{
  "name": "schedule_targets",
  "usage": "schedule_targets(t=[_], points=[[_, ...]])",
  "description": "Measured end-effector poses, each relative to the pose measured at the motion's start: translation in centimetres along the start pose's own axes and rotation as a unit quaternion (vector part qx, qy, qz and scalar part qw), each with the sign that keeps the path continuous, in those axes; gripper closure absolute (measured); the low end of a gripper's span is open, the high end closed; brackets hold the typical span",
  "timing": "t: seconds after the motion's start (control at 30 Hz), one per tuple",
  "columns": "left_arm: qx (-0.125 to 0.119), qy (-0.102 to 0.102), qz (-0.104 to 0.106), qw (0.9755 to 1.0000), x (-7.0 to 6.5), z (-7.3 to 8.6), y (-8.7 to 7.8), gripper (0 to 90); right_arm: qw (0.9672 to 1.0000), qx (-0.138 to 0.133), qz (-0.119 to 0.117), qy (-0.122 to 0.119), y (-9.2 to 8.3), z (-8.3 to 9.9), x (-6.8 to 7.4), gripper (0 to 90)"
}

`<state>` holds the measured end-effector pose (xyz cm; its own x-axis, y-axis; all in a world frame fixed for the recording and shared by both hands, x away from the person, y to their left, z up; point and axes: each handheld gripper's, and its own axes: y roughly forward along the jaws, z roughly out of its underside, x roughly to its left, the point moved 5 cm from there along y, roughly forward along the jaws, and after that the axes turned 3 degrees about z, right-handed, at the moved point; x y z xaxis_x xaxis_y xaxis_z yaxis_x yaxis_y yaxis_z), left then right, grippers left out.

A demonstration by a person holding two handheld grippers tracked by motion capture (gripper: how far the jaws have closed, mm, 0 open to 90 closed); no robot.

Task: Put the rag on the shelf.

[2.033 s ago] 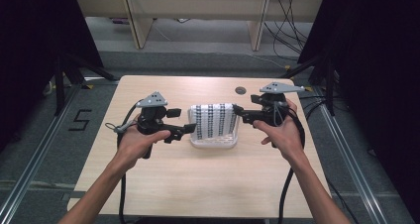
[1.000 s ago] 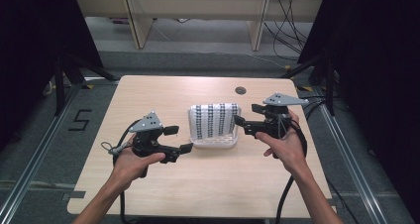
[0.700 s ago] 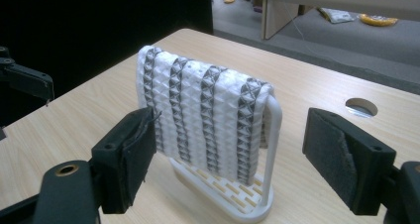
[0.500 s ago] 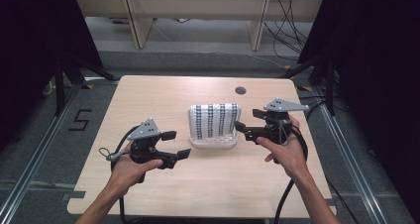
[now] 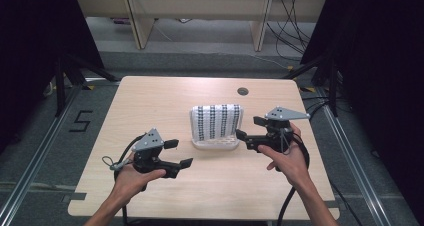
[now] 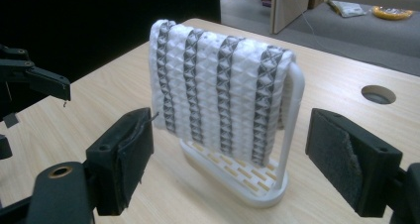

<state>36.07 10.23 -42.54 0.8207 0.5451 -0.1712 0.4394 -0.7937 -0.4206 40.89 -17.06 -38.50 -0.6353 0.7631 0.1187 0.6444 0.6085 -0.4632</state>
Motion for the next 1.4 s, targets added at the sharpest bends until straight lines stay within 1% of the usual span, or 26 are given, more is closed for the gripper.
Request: schedule_targets(t=[0.07, 0.1, 0.13, 0.2, 0.37, 0.4, 0.43, 0.5, 0.53, 0.6, 0.67, 0.73, 0.77, 0.8, 0.87, 0.9, 0.93, 0.97, 1.0, 1.03, 1.17, 1.2, 1.23, 1.3, 1.37, 1.4], points=[[0.000, 0.000, 0.003, 1.0000, -0.1, 0.2, 0.0, 19.6, 1.0000, -0.001, 0.003, 0.008, -0.1, 0.3, 0.2, 19.7], [-0.001, 0.000, 0.002, 1.0000, -0.2, 0.3, -0.1, 19.6, 0.9999, -0.002, 0.005, -0.009, 0.0, 0.4, 0.0, 19.7], [-0.001, -0.001, 0.002, 1.0000, -0.3, 0.4, -0.1, 19.6, 1.0000, -0.001, 0.001, 0.007, -0.1, 0.6, 0.3, 19.7], [-0.001, -0.001, 0.003, 1.0000, -0.4, 0.7, -0.2, 19.6, 1.0000, 0.000, 0.002, -0.003, -0.1, 0.9, 0.3, 19.7], [0.001, -0.002, 0.004, 1.0000, -0.7, 1.2, -0.3, 19.6, 0.9999, 0.005, -0.005, 0.007, -0.3, 1.7, 0.7, 19.8], [0.002, 0.000, 0.004, 1.0000, -0.7, 1.3, -0.3, 19.6, 1.0000, 0.001, -0.009, -0.004, -0.2, 1.8, 0.6, 19.8], [0.001, -0.001, 0.004, 1.0000, -0.7, 1.4, -0.3, 19.6, 0.9999, 0.005, -0.006, 0.011, -0.4, 2.0, 0.8, 19.8], [0.002, 0.005, 0.002, 1.0000, -0.7, 1.7, -0.2, 19.6, 1.0000, 0.004, 0.002, 0.000, -0.5, 2.2, 0.7, 19.9], [0.007, 0.006, -0.002, 1.0000, -0.7, 1.9, -0.3, 19.6, 0.9999, 0.004, -0.003, 0.010, -0.5, 2.4, 1.0, 19.8], [0.009, 0.007, -0.003, 0.9999, -0.6, 2.3, -0.3, 19.6, 1.0000, 0.006, 0.000, 0.001, -0.6, 2.7, 0.9, 19.9], [0.010, 0.003, -0.005, 0.9999, -0.5, 2.7, -0.3, 19.6, 0.9999, 0.008, -0.009, 0.010, -0.5, 3.1, 1.2, 19.9], [0.008, 0.000, -0.002, 1.0000, -0.4, 3.1, -0.4, 19.6, 1.0000, 0.002, 0.001, -0.002, -0.6, 3.4, 1.0, 19.9], [0.008, -0.003, -0.005, 1.0000, -0.4, 3.2, -0.4, 19.6, 0.9998, 0.008, -0.011, 0.012, -0.6, 3.6, 1.3, 19.9], [0.008, -0.006, -0.004, 0.9999, -0.4, 3.4, -0.4, 19.6, 1.0000, 0.005, -0.004, -0.004, -0.6, 3.7, 1.0, 19.8], [0.010, -0.005, -0.001, 0.9999, -0.4, 3.8, -0.4, 19.6, 1.0000, 0.001, -0.006, 0.005, -0.5, 4.0, 1.2, 19.8], [0.013, -0.007, -0.003, 0.9999, -0.5, 4.0, -0.4, 19.6, 1.0000, 0.006, -0.007, 0.001, -0.6, 4.2, 1.2, 19.8], [0.014, -0.006, -0.001, 0.9999, -0.5, 4.2, -0.4, 19.6, 0.9998, 0.007, -0.011, 0.014, -0.6, 4.3, 1.4, 19.8], [0.014, -0.007, 0.002, 0.9999, -0.5, 4.4, -0.4, 19.6, 1.0000, 0.006, -0.007, 0.001, -0.5, 4.5, 1.3, 19.8], [0.016, -0.010, -0.001, 0.9998, -0.6, 4.6, -0.4, 19.6, 0.9996, 0.018, -0.009, 0.021, -0.7, 4.7, 1.6, 19.8], [0.015, -0.011, 0.001, 0.9998, -0.7, 4.8, -0.4, 19.6, 0.9999, 0.009, -0.006, -0.002, -0.5, 4.7, 1.4, 19.8], [0.016, -0.015, 0.004, 0.9998, -0.7, 5.5, -0.3, 19.6, 0.9998, 0.011, -0.012, 0.011, -0.5, 5.3, 1.9, 19.8], [0.018, -0.016, 0.005, 0.9997, -0.7, 5.7, -0.3, 19.6, 0.9999, 0.012, -0.007, -0.006, -0.5, 5.5, 1.7, 19.8], [0.021, -0.015, 0.002, 0.9997, -0.7, 5.8, -0.3, 19.6, 0.9999, 0.008, -0.005, -0.011, -0.4, 5.7, 1.8, 19.8], [0.019, -0.019, 0.007, 0.9996, -0.7, 6.1, -0.2, 19.6, 0.9998, 0.011, -0.008, -0.012, -0.3, 6.2, 2.0, 19.9], [0.017, -0.022, 0.007, 0.9996, -0.8, 6.4, -0.3, 19.6, 0.9998, 0.017, -0.009, -0.002, -0.3, 6.8, 2.3, 19.9], [0.019, -0.018, 0.008, 0.9996, -0.7, 6.4, -0.3, 19.6, 0.9998, 0.016, -0.012, -0.006, -0.2, 7.0, 2.2, 19.8]])
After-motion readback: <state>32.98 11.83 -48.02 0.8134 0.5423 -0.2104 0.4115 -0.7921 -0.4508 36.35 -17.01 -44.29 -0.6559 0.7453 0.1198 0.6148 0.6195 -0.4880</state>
